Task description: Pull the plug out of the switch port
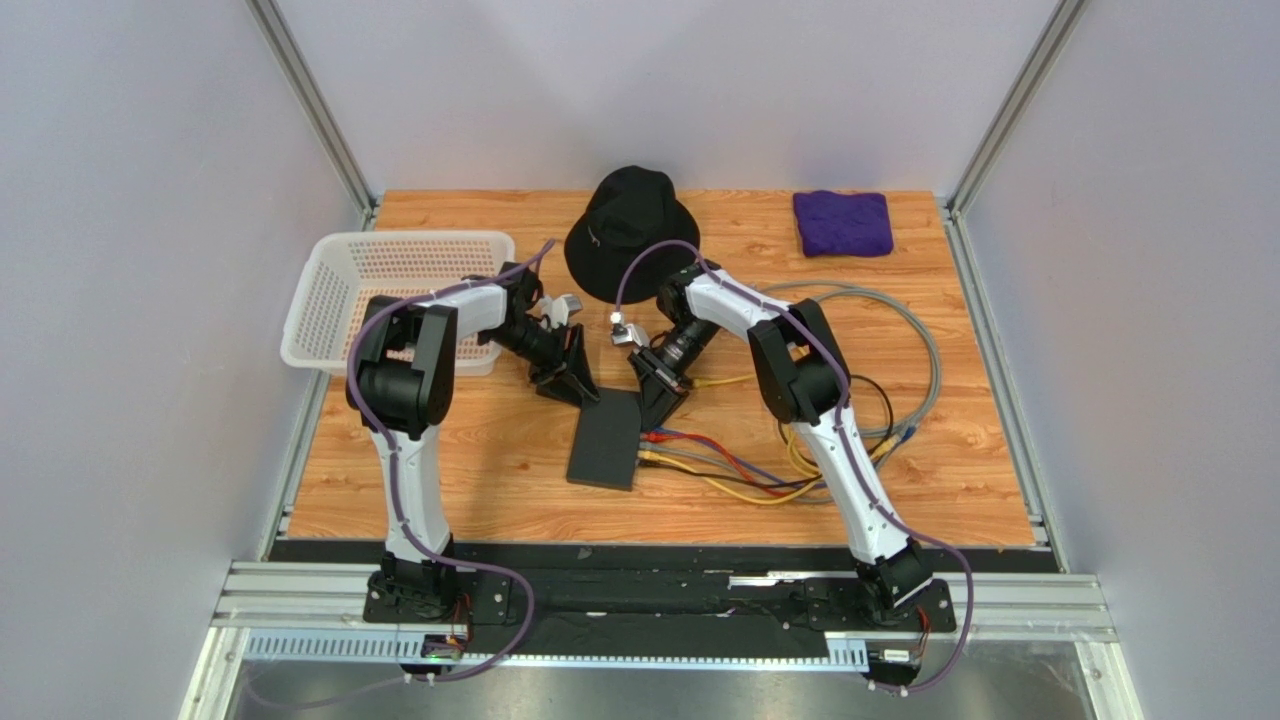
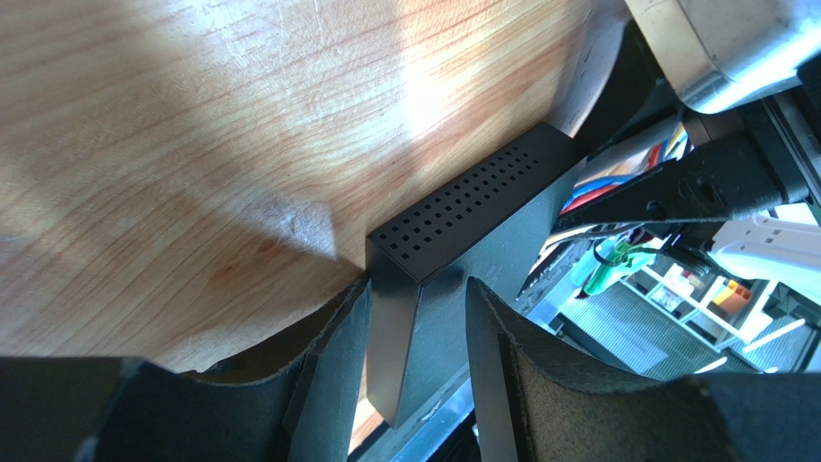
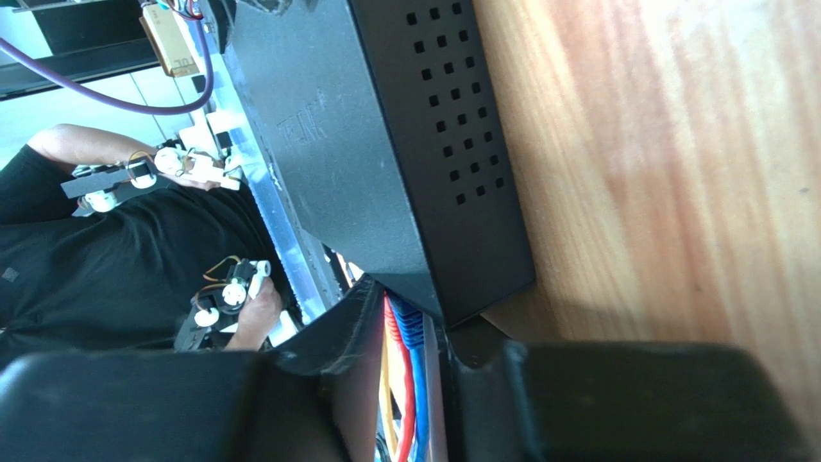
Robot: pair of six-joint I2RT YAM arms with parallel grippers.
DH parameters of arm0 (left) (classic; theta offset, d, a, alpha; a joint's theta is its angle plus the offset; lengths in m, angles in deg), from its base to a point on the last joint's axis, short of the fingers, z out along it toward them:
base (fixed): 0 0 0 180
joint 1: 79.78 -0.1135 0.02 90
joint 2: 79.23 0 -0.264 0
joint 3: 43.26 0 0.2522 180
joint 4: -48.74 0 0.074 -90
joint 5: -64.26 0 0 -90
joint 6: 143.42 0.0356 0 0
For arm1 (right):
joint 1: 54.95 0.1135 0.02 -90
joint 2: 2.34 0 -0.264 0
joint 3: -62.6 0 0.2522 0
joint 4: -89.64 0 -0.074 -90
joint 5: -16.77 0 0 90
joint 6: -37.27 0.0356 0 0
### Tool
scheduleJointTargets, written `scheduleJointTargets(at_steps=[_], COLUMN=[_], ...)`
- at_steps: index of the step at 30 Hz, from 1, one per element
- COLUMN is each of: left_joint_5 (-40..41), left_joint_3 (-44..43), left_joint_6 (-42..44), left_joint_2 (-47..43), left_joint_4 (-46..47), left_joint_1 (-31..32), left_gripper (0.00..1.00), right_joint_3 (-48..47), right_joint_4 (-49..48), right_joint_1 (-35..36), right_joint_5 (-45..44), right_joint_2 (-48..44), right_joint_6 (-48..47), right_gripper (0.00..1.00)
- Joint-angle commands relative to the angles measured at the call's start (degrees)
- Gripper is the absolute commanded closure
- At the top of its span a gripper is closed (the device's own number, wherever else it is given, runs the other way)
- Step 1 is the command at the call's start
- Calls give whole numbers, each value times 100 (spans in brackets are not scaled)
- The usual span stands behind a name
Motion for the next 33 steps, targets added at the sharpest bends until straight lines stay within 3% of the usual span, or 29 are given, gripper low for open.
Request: scheduleJointTargets(at_steps=[1, 6, 21, 27, 33], left_joint_5=[835, 843, 817, 799, 782], left_joint_3=[18, 0, -26, -26, -35], left_joint_6=[232, 240, 249, 249, 267], left_joint_2=[332, 332, 385, 403, 446], left_joint_4=[187, 170, 179, 170, 179], left_joint_1=[-25, -17, -25, -25, -25], left_gripper=[48, 48, 47, 48, 47], right_joint_3=[-169, -205, 120, -414, -513], right_joint_4=[273, 142, 616, 1309, 1302], right_joint_1=[105, 71, -229, -229, -395], right_joint_5=[-224, -355, -619, -979, -1244], right_joint_2=[332, 332, 280, 490, 385], right_joint_6=[-115, 16, -721, -1528, -1873], right_gripper=[87, 100, 100, 100, 100])
